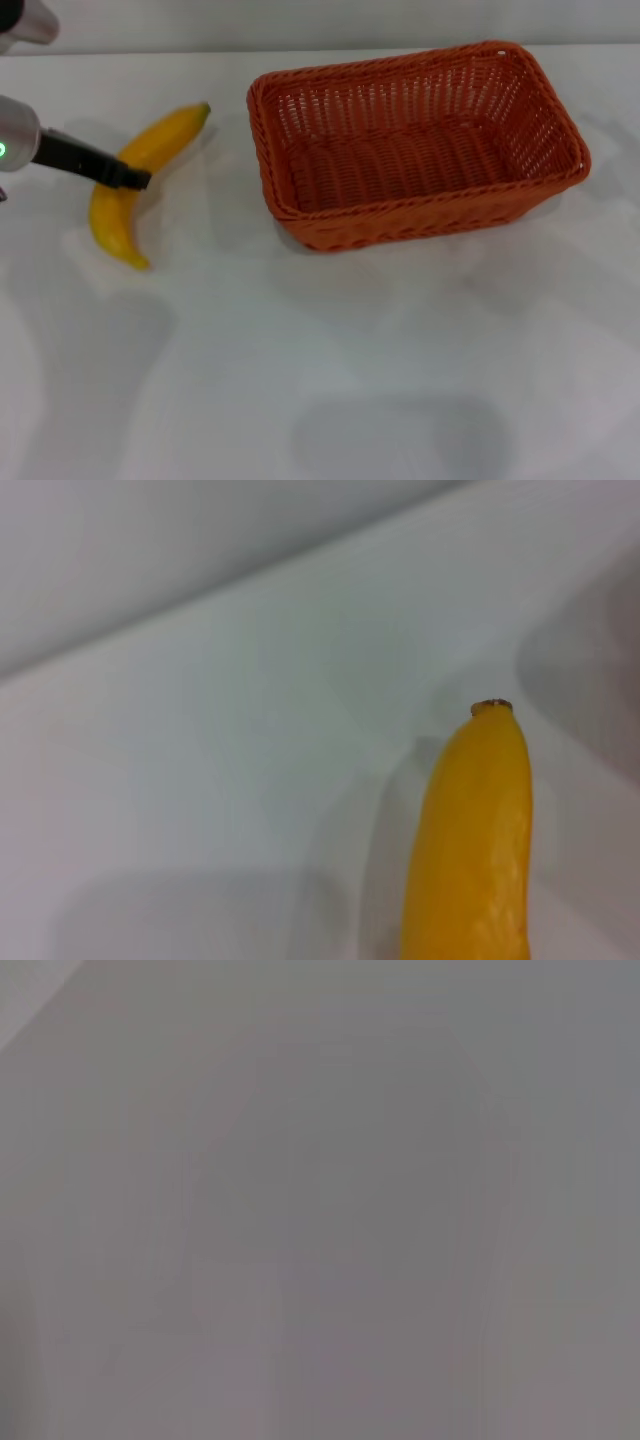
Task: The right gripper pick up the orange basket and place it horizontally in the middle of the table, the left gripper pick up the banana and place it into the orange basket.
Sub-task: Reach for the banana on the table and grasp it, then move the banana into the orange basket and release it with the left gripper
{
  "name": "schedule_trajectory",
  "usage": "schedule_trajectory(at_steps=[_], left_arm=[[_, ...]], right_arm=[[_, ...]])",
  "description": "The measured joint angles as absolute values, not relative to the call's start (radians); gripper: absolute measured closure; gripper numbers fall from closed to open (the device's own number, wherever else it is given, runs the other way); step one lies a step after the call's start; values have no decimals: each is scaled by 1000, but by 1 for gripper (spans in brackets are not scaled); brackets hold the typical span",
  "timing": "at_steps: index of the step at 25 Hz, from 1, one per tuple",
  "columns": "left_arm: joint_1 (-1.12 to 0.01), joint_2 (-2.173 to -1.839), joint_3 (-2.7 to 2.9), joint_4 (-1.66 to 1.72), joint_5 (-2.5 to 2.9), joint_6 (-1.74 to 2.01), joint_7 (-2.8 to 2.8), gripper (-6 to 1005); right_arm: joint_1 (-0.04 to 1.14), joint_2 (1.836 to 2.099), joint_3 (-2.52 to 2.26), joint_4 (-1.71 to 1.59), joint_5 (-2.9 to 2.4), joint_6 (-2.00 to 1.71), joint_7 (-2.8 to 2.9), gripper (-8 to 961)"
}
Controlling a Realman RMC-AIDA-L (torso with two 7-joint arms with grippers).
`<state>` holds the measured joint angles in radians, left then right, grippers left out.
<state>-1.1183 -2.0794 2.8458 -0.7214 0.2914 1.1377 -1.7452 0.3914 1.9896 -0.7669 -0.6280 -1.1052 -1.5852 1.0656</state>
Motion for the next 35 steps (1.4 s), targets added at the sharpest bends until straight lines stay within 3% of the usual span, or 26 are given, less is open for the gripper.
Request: schedule_trajectory(at_steps=[17, 26, 35], left_arm=[[-953, -2079, 2845, -775, -556, 1315, -1451, 522], [-939, -2075, 2845, -689, -797, 1580, -1394, 522], [-971, -2073, 2846, -520, -731, 1492, -1293, 523]], right_arm=[[385, 1983, -767, -623, -1106, -1568, 1064, 110], [382, 1989, -767, -622, -1106, -1561, 1056, 110], [378, 1997, -767, -621, -1106, -1560, 1042, 110]])
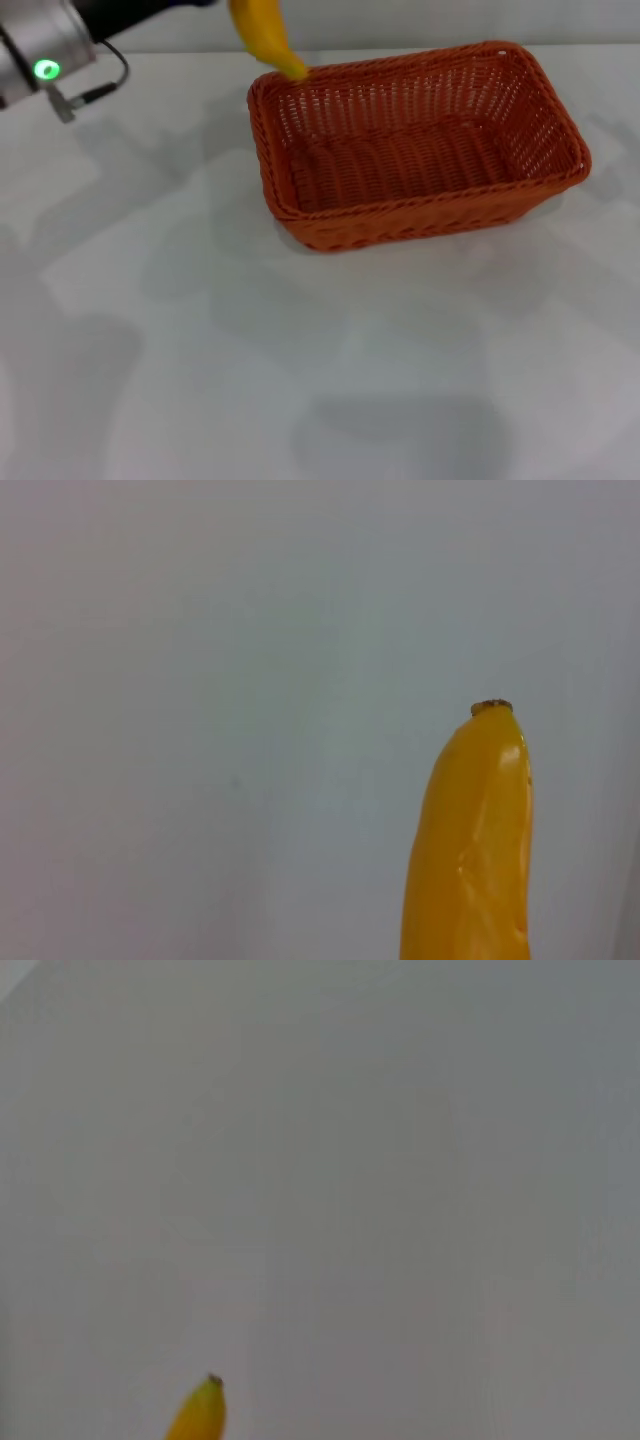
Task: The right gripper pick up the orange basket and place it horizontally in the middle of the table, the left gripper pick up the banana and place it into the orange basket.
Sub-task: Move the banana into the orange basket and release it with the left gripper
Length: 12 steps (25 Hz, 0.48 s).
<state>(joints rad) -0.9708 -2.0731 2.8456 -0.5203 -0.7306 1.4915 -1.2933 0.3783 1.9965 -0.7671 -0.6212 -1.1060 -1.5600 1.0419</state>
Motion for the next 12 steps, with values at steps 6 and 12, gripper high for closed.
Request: schedule_trajectory(at_steps=[6, 12], left_arm=[[-995, -2076, 2846, -410, -651, 1356, -1227, 520], [-1017, -2077, 2846, -294, -578, 1222, -1168, 516]], right_arm=[[377, 1997, -767, -621, -1106, -1562, 1041, 110], [381, 1999, -769, -621, -1106, -1559, 1029, 110]])
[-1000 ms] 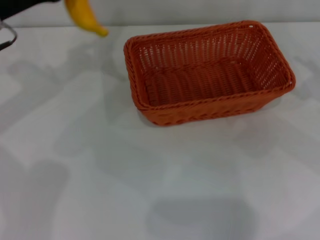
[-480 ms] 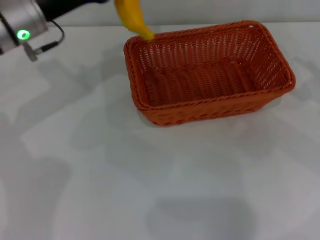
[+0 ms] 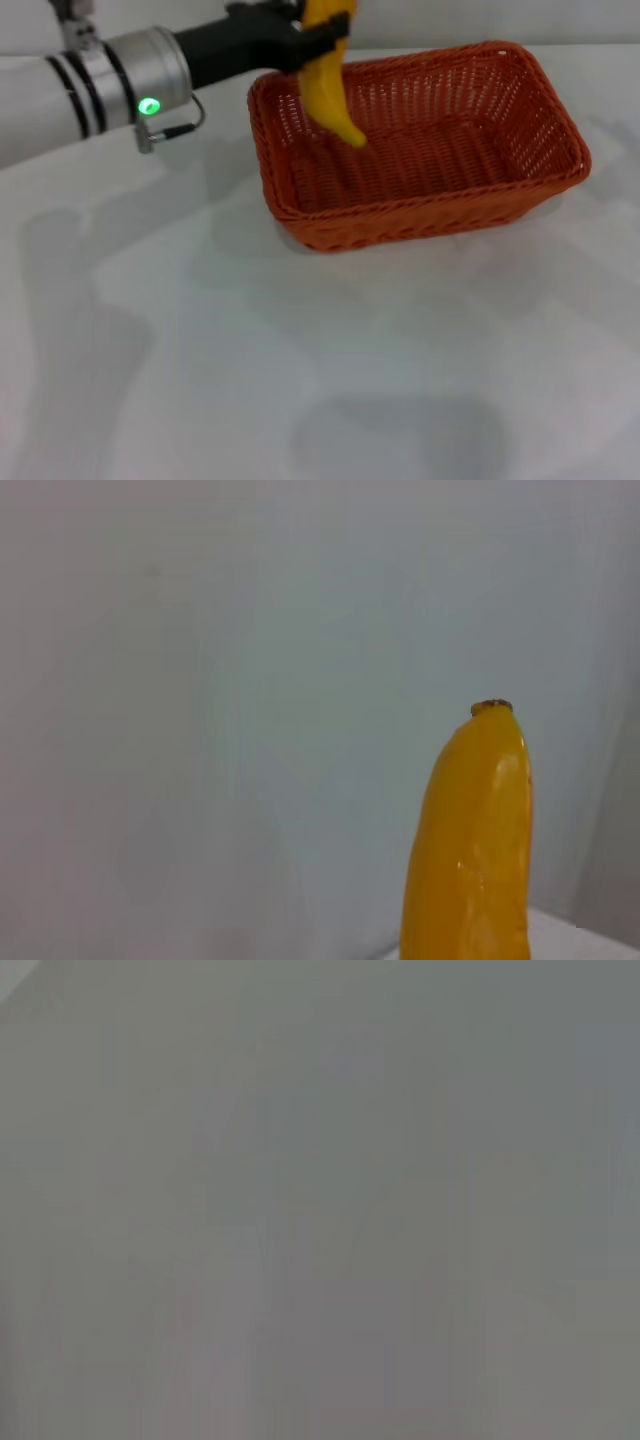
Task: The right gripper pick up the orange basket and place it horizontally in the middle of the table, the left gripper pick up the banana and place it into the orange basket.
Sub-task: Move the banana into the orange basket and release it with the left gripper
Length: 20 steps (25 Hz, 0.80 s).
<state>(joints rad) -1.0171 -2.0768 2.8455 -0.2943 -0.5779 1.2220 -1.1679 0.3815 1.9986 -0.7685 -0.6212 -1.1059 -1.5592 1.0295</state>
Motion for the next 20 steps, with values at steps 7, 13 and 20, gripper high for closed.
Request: schedule_trajectory(at_steps=[7, 13, 20], left_arm=[[-1032, -2079, 2845, -204, -539, 1143, -1124, 512], [-1031, -2082, 2845, -174, -526, 1106, -1107, 509], [-1024, -2083, 2844, -130, -530, 1026, -1083, 505]], right_arm=[[383, 2000, -768, -621, -1106, -1559, 1028, 110], [380, 2000, -767, -621, -1106, -1559, 1028, 110], [380, 2000, -767, -621, -1106, -1562, 1028, 110]])
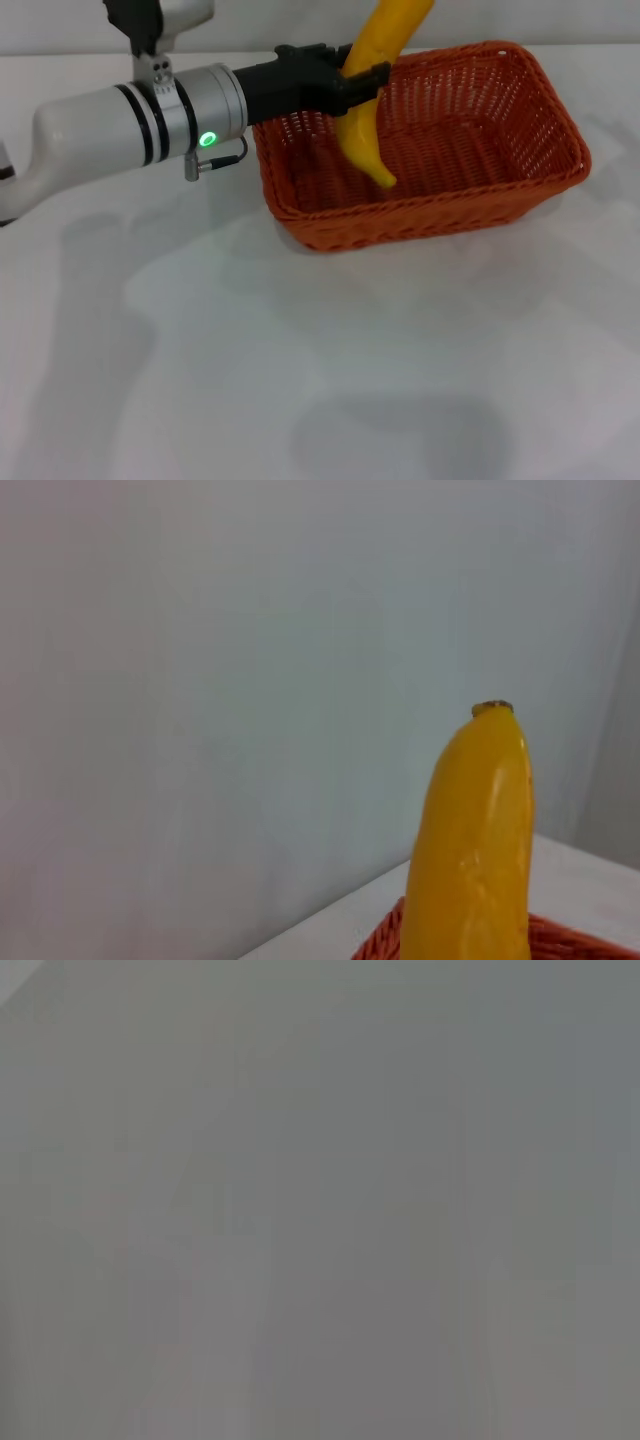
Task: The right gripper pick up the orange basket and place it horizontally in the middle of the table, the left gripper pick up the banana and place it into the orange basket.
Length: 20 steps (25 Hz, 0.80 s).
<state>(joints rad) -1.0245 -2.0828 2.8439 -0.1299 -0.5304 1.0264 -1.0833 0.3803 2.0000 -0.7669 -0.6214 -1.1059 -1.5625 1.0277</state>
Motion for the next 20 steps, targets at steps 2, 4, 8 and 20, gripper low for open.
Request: schedule_trajectory(at_steps=[2, 4, 8, 20], left_arm=[[-1024, -2083, 2844, -122, -533, 1015, -1071, 503], [-1023, -2083, 2844, -121, -536, 1010, -1062, 502], [-1023, -2083, 2844, -120, -539, 1008, -1053, 500], [-954, -2083, 2842, -63, -935, 1183, -702, 154]], right_arm=[[380, 2000, -767, -622, -1106, -1565, 1028, 110], [380, 2000, -767, -622, -1106, -1566, 1028, 110], [378, 2000, -767, -622, -1106, -1567, 1028, 110], [377, 2000, -767, -621, -1105, -1561, 1027, 110]])
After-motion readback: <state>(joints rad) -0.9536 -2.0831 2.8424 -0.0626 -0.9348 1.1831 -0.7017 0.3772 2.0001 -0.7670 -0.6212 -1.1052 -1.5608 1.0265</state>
